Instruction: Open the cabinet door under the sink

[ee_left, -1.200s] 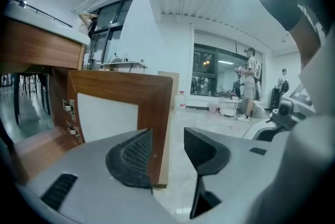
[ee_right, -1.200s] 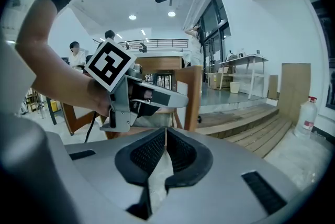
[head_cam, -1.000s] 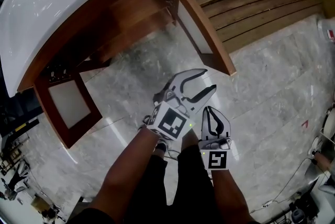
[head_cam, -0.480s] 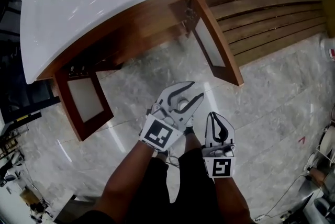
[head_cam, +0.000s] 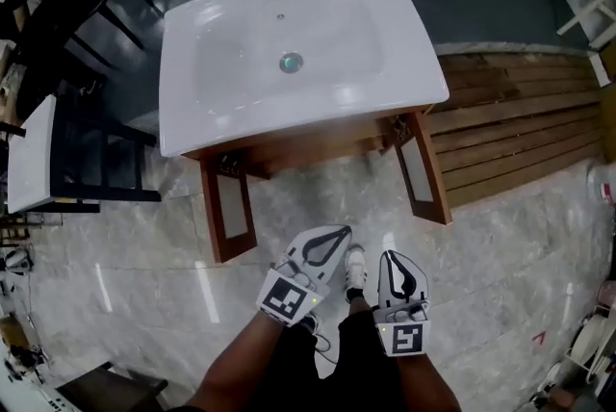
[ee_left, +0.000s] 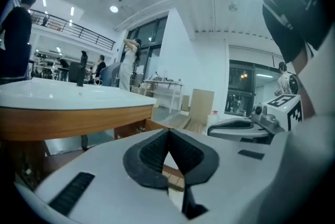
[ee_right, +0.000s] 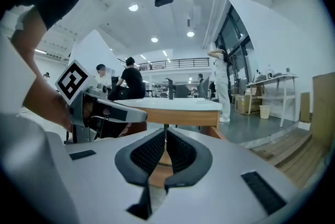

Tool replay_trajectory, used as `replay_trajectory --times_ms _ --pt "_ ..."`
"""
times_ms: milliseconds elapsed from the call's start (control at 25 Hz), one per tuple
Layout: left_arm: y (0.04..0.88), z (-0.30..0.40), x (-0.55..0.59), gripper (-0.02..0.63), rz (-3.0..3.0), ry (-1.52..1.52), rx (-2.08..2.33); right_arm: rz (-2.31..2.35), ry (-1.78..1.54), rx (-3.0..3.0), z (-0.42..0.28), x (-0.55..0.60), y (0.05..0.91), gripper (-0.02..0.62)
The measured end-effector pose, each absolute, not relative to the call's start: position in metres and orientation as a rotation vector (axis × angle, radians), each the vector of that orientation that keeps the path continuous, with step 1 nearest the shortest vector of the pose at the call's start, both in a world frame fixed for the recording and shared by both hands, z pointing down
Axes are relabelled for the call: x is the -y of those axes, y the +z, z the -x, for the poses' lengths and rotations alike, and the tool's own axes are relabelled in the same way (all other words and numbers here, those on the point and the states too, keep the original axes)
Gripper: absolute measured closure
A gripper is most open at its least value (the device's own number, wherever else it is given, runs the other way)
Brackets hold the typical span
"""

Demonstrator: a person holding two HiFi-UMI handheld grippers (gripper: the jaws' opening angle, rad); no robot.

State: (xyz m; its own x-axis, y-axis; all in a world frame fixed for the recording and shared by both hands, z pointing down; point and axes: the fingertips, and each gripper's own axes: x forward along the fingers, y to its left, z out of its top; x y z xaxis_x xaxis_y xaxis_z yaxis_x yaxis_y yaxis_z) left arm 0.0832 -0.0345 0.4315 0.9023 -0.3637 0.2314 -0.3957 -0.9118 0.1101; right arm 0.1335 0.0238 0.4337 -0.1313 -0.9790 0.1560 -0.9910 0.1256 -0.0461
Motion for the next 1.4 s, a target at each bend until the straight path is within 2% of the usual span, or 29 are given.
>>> replay_trajectory --times_ms 200,480,760,1200,1400 --pt "0.367 -0.036 0.041 0.583 -2.850 0.204 0.745 -1.895 0.102 2.426 -0.096 -0.003 0.367 0.571" --pt "0.295 0.026 0.014 0.583 -2.794 0.218 0.923 -1.889 0.060 2.504 -0.061 0.001 0.270 0.571" --pt "0.221 0.065 0.029 0.583 -2.821 0.168 1.142 -1.803 -0.171 2.608 -0.030 0.014 0.185 0.571" --pt "0.181 0.118 0.023 0.581 -2.826 0.132 1.336 -1.730 -0.327 2.616 0.005 0.012 0.145 0.572" --pt "0.174 0.119 0.020 0.581 -2.841 0.105 1.344 -1.704 -0.389 2.601 0.009 0.008 0.146 0.572"
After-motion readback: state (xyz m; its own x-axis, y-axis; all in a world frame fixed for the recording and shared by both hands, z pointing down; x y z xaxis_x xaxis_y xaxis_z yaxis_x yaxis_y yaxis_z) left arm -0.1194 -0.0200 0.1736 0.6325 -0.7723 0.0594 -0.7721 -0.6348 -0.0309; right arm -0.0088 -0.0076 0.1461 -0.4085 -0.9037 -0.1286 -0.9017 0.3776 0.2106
